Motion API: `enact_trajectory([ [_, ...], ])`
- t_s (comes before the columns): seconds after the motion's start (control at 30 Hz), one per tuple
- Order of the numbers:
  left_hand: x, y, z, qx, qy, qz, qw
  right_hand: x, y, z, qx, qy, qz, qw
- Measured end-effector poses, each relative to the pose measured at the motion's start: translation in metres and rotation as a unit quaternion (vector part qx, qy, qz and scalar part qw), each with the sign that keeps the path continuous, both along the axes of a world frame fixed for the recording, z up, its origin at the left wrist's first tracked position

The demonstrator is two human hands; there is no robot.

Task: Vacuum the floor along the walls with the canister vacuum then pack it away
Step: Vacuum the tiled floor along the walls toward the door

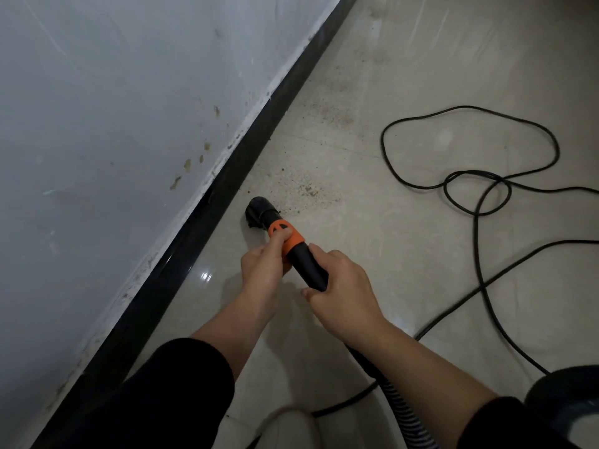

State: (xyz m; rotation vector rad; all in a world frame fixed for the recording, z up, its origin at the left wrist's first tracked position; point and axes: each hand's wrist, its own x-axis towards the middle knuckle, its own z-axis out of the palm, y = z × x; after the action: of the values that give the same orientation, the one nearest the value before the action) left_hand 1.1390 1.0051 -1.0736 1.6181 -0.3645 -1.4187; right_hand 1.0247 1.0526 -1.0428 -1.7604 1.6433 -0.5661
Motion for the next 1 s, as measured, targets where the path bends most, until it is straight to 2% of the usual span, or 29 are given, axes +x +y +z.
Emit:
enact_trajectory([
  [0.43,-0.022,0.004,0.005,-0.007,0.046,-0.021,0.999,-0.017,0.009,0.005,-0.006,0.022,-0.025,0.999],
  [1.0,-0.058,-0.014,0.004,-0.006,0.048,-0.057,0.997,-0.048,0.001,0.007,0.004,0.015,-0.068,0.998],
])
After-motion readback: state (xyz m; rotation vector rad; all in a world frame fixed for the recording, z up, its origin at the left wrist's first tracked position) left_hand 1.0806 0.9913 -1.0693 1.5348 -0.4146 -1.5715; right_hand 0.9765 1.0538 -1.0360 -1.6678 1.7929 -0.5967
